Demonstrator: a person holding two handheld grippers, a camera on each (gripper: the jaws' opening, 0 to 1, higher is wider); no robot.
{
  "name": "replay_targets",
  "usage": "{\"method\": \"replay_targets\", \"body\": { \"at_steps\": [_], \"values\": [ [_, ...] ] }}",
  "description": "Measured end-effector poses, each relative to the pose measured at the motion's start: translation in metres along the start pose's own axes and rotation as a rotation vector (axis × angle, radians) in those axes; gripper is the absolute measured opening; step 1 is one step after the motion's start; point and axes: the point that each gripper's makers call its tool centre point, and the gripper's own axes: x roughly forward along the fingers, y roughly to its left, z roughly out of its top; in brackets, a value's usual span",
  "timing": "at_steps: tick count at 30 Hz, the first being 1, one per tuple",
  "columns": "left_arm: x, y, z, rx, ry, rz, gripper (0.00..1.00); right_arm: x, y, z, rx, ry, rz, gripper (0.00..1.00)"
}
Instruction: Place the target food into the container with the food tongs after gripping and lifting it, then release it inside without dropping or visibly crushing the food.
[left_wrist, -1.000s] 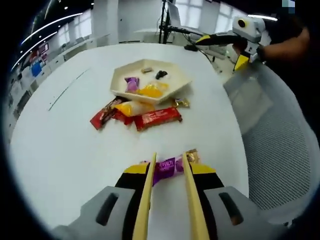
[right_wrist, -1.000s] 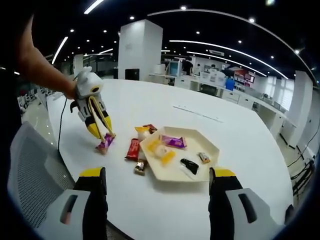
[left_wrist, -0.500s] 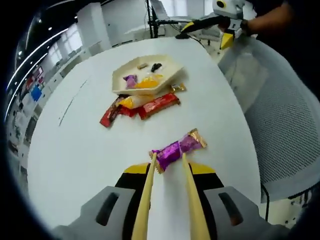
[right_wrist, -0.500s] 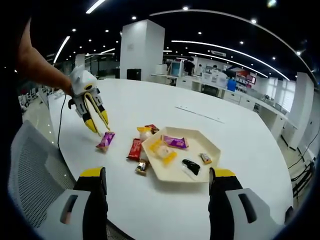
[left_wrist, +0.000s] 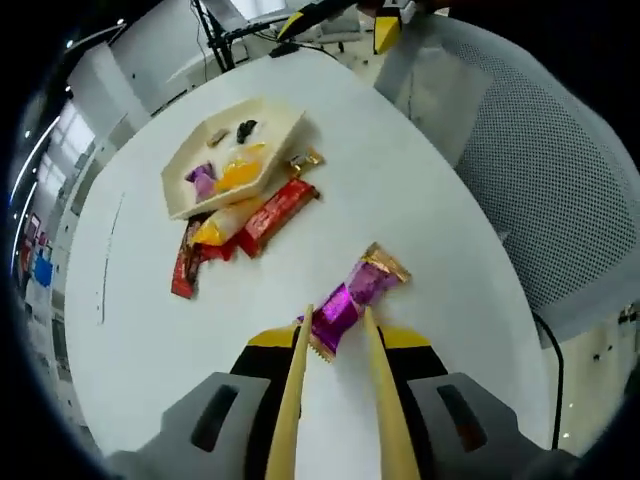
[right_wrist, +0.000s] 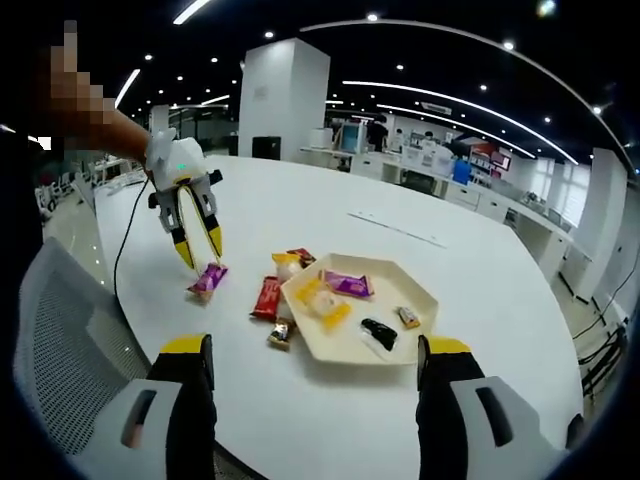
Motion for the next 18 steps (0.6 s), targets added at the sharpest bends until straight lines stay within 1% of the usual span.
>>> {"method": "replay_targets", "body": {
  "at_steps": [4,5,6,7,8,9,10,12,14,15,16,18],
  "values": [
    [-0.001,0.003,0.0,-0.119,-0.025,0.036,0.24,0.0,0.0,0.0,0.002,0.001,0.001,0.82],
    [-0.002,0.002,-0.001,-0.152,-0.022,0.039,0.24,0.001,0.0,0.0,0.002,0.002,0.002,0.82],
    [-0.002,0.003,-0.003,-0.167,-0.014,0.054,0.23,0.001,0.0,0.0,0.002,0.003,0.002,0.82],
    [-0.004,0.007,-0.012,-0.174,0.025,0.095,0.23,0.001,0.0,-0.001,0.002,0.003,0.002,0.82],
    [-0.005,0.001,-0.012,-0.183,0.02,0.074,0.23,0.001,-0.001,-0.001,0.003,0.003,0.003,0.82],
    [-0.005,-0.008,-0.006,-0.244,-0.022,0.038,0.23,0.001,0.0,-0.001,0.002,0.005,0.003,0.82],
    [-0.007,-0.015,-0.005,-0.269,-0.035,0.017,0.23,0.001,0.0,-0.001,0.0,0.007,0.004,0.82],
    [-0.008,-0.014,-0.01,-0.205,-0.014,0.055,0.23,0.001,0.001,-0.001,-0.003,0.007,0.008,0.82],
    [-0.009,-0.017,-0.008,-0.242,-0.028,0.045,0.24,0.002,0.002,-0.001,-0.004,0.009,0.013,0.82],
    [-0.009,-0.015,-0.005,-0.25,-0.044,0.056,0.24,0.002,0.002,-0.002,-0.004,0.01,0.016,0.82],
    [-0.01,-0.013,-0.006,-0.263,-0.044,0.065,0.24,0.002,0.002,-0.002,-0.003,0.01,0.016,0.82],
    [-0.008,-0.008,-0.004,-0.301,-0.062,0.075,0.24,0.002,0.003,-0.002,-0.004,0.012,0.02,0.82]
  ]
}}
